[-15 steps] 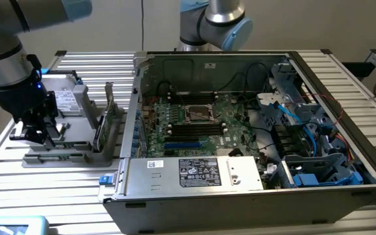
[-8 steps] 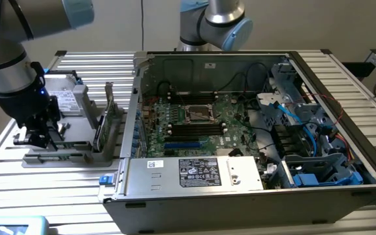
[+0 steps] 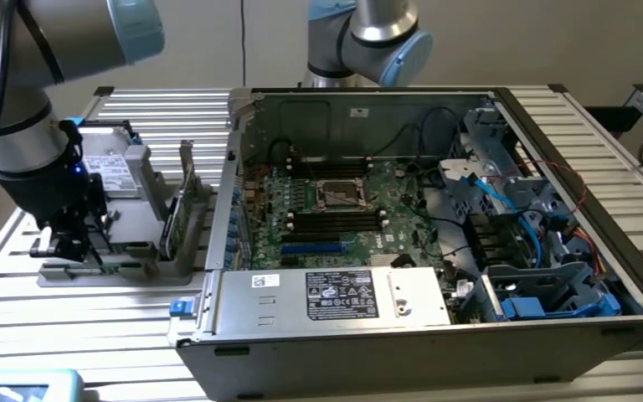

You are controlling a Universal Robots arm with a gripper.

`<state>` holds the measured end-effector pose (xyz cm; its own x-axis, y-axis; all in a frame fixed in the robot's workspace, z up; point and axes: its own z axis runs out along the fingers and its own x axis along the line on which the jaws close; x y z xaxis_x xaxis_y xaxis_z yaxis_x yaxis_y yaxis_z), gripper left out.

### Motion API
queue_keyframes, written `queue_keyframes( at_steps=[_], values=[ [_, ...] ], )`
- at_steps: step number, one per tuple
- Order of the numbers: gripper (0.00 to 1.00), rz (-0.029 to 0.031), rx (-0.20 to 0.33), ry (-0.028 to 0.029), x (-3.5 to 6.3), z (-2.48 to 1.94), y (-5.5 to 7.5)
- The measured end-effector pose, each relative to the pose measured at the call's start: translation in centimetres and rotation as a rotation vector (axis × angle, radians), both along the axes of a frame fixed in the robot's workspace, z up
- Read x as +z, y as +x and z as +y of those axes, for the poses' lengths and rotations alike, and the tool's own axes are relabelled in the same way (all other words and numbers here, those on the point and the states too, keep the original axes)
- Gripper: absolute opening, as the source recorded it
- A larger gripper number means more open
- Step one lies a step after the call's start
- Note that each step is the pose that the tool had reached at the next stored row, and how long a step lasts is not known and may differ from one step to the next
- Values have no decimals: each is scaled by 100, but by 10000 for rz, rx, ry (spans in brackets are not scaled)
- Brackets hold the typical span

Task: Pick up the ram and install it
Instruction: 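Pick up the ram and move it above insertion slot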

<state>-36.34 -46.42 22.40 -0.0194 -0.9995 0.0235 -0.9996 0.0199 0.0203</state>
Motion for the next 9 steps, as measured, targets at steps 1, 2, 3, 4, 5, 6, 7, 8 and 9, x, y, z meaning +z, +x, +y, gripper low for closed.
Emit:
queue_keyframes(
  at_steps=[1, 2, 3, 4, 5, 6, 7, 8, 9],
  values=[
    [36, -1, 1, 0, -18, -1, 0],
    [36, -4, 2, -1, -36, -2, 0],
    [36, -8, 4, -1, -54, -3, 0],
    [36, -15, 5, 0, -71, -4, 0],
    [36, -19, 5, -1, -85, -4, 0],
    [36, -21, 5, -1, -99, -4, 0],
    [36, -22, 5, -1, -111, -5, 1],
    [36, -21, 5, -1, -121, -4, 1],
    [36, -22, 5, -1, -132, -4, 0]
  ],
)
